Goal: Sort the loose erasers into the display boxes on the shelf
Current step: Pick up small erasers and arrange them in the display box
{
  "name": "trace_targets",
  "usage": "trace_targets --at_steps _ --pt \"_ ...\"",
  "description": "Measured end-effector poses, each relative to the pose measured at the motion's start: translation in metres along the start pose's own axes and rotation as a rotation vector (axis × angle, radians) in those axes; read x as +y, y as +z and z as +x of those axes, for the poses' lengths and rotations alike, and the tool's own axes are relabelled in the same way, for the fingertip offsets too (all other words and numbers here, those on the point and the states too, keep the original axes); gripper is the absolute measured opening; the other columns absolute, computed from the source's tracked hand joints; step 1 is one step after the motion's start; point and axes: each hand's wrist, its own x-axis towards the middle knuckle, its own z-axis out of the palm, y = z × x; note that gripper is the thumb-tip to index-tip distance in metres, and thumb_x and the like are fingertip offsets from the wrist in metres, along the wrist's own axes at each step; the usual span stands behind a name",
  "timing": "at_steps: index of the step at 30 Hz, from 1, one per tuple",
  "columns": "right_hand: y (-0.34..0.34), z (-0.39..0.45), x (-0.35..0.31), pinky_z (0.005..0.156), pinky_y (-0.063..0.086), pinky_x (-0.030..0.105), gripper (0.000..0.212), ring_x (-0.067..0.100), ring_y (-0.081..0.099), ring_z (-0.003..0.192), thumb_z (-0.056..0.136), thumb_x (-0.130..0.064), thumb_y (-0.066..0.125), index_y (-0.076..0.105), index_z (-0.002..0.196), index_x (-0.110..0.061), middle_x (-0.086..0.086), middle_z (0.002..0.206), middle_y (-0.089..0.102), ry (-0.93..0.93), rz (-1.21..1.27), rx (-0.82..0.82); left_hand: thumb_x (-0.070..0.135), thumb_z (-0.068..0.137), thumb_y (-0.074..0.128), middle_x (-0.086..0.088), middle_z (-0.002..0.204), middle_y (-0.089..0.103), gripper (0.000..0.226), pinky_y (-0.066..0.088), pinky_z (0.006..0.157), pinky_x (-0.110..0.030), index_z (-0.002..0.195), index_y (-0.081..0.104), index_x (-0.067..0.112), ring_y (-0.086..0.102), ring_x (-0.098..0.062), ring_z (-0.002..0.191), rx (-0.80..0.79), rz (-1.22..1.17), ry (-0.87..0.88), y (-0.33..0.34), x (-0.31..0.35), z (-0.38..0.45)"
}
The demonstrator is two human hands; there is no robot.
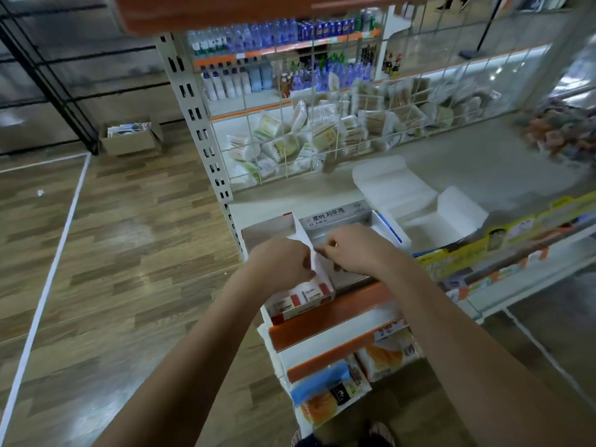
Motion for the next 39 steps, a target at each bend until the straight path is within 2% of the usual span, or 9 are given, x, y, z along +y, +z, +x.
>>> trace_targets --at_steps 5,8,12,15,19,26,30,35,39 --pt "-0.042 -0.016 0.025 0.072 0.045 0.033 0.029 0.026 0.058 0.088 0.095 -0.035 0.048 0.063 0.098 -0.010 0.009 0.096 0.064 -0.089 -0.101 0.180 0.035 0.095 0.045 -0.003 0.104 0.063 0.027 0.044 0.072 -0.030 0.108 0.060 0.017 0.058 -0.023 0.098 0.292 0.073 -0.057 -0.035 0.029 0.015" --pt "-0.062 -0.026 0.061 0.065 0.037 0.031 0.014 0.027 0.052 0.082 0.094 -0.024 0.047 0.058 0.090 -0.015 0.012 0.096 0.062 -0.126 -0.199 0.292 0.029 0.095 0.044 -0.007 0.107 0.063 0.025 0.041 0.072 -0.032 0.106 0.061 0.015 0.057 -0.027 0.102 0.417 0.121 0.002 -0.051 0.073 0.040" --pt "-0.080 -0.041 0.140 0.066 0.046 0.035 0.017 0.029 0.059 0.088 0.090 -0.016 0.049 0.064 0.097 -0.014 0.010 0.094 0.064 -0.106 -0.201 0.463 0.025 0.095 0.041 -0.005 0.108 0.059 0.023 0.033 0.068 -0.031 0.108 0.058 0.015 0.056 -0.026 0.102 0.538 0.267 0.103 -0.058 0.159 0.080" --pt "-0.099 -0.058 0.205 0.078 0.047 0.035 0.024 0.027 0.057 0.105 0.092 -0.019 0.047 0.061 0.111 -0.016 0.008 0.109 0.061 0.019 -0.284 0.529 0.028 0.094 0.042 -0.006 0.107 0.059 0.025 0.037 0.072 -0.033 0.106 0.059 0.015 0.056 -0.026 0.102 0.599 0.278 0.163 -0.059 0.223 0.114" --pt "-0.124 -0.081 0.289 0.089 0.044 0.035 0.029 0.026 0.048 0.118 0.094 -0.022 0.047 0.055 0.121 -0.015 0.008 0.124 0.055 0.166 -0.252 0.539 0.029 0.093 0.043 -0.007 0.106 0.060 0.025 0.040 0.078 -0.034 0.103 0.061 0.014 0.054 -0.028 0.103 0.603 0.232 0.238 -0.060 0.296 0.160" --pt "-0.164 -0.102 0.417 0.085 0.045 0.036 0.028 0.032 0.056 0.109 0.090 -0.018 0.050 0.058 0.116 -0.012 0.012 0.121 0.059 0.289 -0.196 0.566 0.033 0.093 0.047 -0.008 0.115 0.058 0.027 0.036 0.088 -0.035 0.109 0.060 0.015 0.049 -0.028 0.112 0.522 0.186 0.312 -0.067 0.392 0.240" --pt "-0.184 -0.092 0.482 0.079 0.049 0.038 0.024 0.034 0.059 0.102 0.091 -0.016 0.048 0.058 0.111 -0.007 0.016 0.113 0.062 0.345 -0.176 0.585 0.036 0.093 0.046 -0.012 0.123 0.055 0.035 0.039 0.089 -0.036 0.119 0.055 0.014 0.049 -0.030 0.114 0.476 0.187 0.323 -0.073 0.431 0.297" --pt "-0.207 -0.072 0.557 0.093 0.043 0.035 0.041 0.028 0.045 0.126 0.093 -0.017 0.045 0.045 0.134 -0.010 0.011 0.143 0.040 0.428 -0.165 0.512 0.034 0.093 0.046 -0.011 0.134 0.047 0.040 0.041 0.088 -0.036 0.127 0.049 0.014 0.050 -0.032 0.117 0.453 0.176 0.366 -0.086 0.470 0.362" --pt "-0.215 -0.057 0.603 0.089 0.047 0.039 0.034 0.029 0.050 0.119 0.096 -0.020 0.043 0.046 0.128 -0.010 0.010 0.140 0.042 0.501 -0.110 0.491 0.029 0.092 0.050 -0.014 0.128 0.049 0.035 0.041 0.086 -0.033 0.122 0.053 0.012 0.049 -0.031 0.115 0.417 0.146 0.337 -0.095 0.482 0.413"
